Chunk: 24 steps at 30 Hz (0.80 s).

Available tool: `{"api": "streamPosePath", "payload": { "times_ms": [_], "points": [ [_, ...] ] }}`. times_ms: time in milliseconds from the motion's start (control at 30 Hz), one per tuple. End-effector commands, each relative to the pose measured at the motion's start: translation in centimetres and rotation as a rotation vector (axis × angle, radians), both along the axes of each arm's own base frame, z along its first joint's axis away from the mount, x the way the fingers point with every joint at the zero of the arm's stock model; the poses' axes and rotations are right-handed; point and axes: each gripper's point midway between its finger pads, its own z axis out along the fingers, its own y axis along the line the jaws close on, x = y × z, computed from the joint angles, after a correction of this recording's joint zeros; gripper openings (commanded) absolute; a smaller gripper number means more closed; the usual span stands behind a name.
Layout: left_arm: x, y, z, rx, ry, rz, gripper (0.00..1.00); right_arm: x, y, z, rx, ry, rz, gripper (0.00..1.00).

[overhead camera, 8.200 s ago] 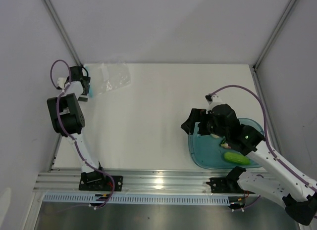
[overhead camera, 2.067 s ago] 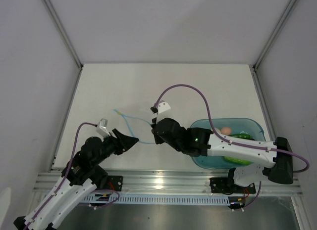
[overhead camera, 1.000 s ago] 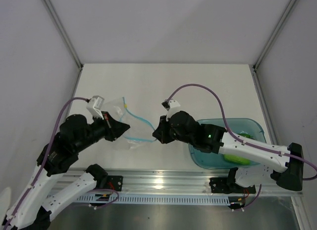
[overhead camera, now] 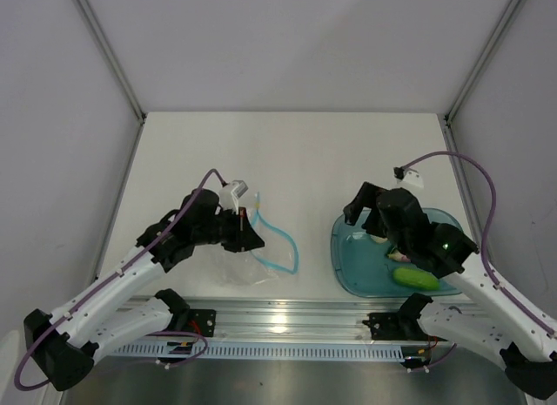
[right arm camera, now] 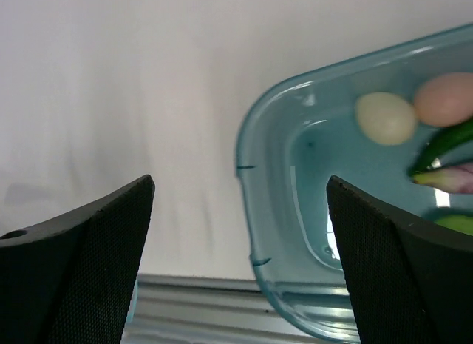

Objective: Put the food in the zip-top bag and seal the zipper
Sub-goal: Pick up the fake vegetable from the zipper food storage bag.

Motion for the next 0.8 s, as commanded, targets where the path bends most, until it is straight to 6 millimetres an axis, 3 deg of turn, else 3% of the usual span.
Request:
{"api": "streamPosePath", "payload": {
  "times_ms": [0,467,767],
  "points": [
    [-0.4,-1.3,0.6,-0.065,-0.016,-0.042,0.0,0.7,-6.6,-1.1,-0.092,0.031,-0.287,1.0],
    [-1.0,-1.8,0.5,-0.085,0.008,-0.081,0.0,1.1,-19.2,-6.4,-0.161,0.258,-0.888,0.97],
    [-1.4,-2.3,1.3,-0.066,0.051,-0.131,0.01,-1.0,-23.5,-11.7,-0.091,0.375,-1.109,0.94]
  ]
}}
